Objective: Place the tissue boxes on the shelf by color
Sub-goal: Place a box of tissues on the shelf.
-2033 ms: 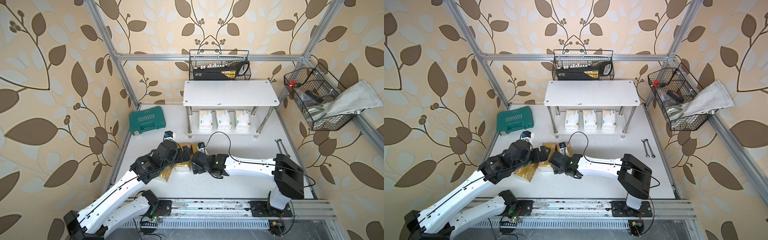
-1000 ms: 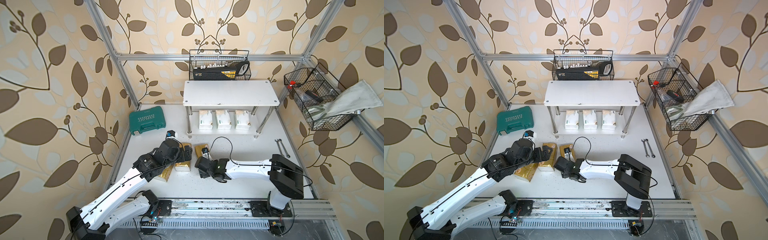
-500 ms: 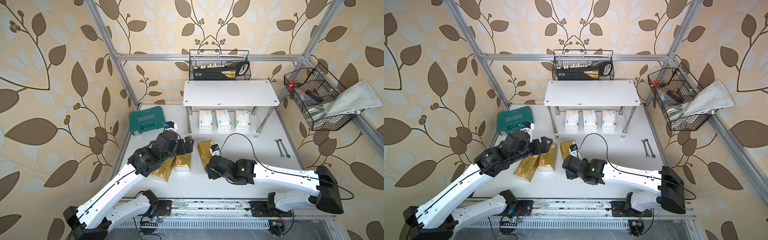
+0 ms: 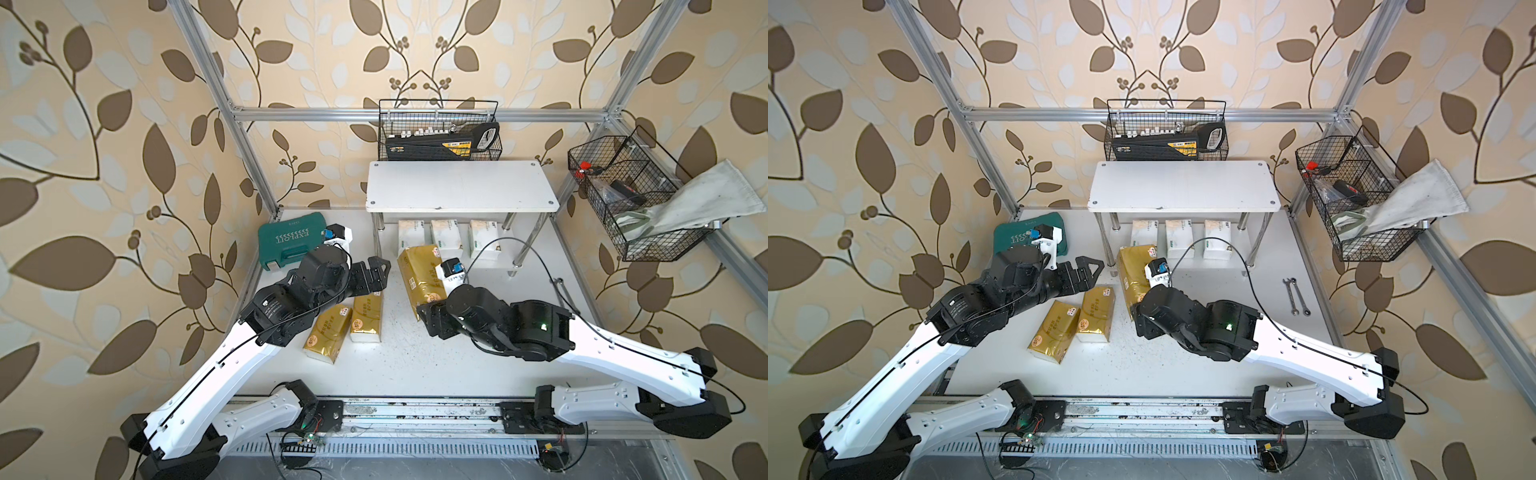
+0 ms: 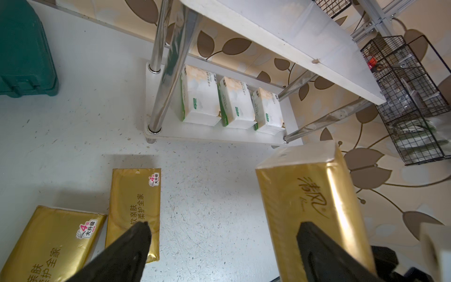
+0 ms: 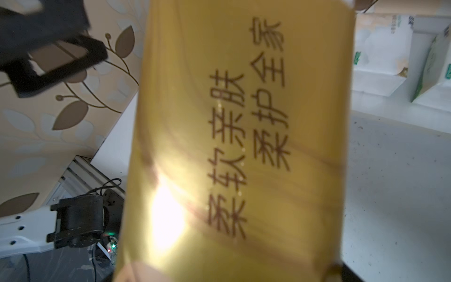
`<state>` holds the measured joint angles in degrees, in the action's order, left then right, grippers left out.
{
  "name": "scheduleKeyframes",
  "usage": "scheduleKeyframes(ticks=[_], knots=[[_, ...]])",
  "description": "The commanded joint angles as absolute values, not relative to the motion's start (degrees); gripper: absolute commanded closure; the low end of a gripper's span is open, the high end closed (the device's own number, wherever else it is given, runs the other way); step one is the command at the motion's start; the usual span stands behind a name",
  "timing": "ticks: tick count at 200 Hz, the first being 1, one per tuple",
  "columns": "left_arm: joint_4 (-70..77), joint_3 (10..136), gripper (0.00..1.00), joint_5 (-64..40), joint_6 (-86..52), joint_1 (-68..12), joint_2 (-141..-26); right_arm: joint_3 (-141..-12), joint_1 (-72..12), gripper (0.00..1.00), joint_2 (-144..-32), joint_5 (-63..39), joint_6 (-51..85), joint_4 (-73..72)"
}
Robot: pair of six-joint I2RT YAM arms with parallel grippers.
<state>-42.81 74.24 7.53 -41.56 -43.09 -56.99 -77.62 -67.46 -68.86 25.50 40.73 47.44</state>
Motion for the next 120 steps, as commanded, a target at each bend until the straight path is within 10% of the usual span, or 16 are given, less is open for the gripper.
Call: scheduleKeyframes(ticks=[1, 120], knots=[[-39.97, 79.57, 0.01, 2.84, -37.71, -42.89, -59.81, -83.81, -64.4, 0.27, -67.28, 28.41, 36.05, 51.28], [-41.17, 105.47, 0.01, -11.77, -28.44, -42.93, -81.4, -110.46, -24.68, 0.25, -74.92, 16.42, 18.64, 55.89]])
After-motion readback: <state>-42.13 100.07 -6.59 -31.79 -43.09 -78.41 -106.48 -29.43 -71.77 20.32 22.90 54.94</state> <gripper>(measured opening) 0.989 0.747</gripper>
